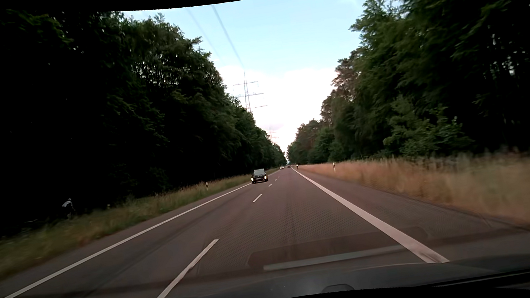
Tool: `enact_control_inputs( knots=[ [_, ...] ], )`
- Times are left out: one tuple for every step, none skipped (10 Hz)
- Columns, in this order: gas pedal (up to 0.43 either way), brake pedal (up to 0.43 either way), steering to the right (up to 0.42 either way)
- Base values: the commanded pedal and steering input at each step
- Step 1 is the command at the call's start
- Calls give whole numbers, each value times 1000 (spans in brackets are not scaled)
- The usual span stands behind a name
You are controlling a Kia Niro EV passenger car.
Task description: Follow the waypoints while adhering to traffic rules and regulations
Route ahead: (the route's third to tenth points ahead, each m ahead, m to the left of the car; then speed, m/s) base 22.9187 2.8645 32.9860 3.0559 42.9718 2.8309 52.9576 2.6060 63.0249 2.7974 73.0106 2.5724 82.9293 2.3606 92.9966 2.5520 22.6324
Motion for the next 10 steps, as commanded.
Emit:
enact_control_inputs(
  knots=[
    [8,0,-3],
    [8,0,-3],
    [8,0,-3],
    [8,0,-2],
    [8,0,-1],
    [8,0,-1],
    [8,0,-1],
    [8,0,0],
    [8,0,0],
    [8,0,0]
  ],
)
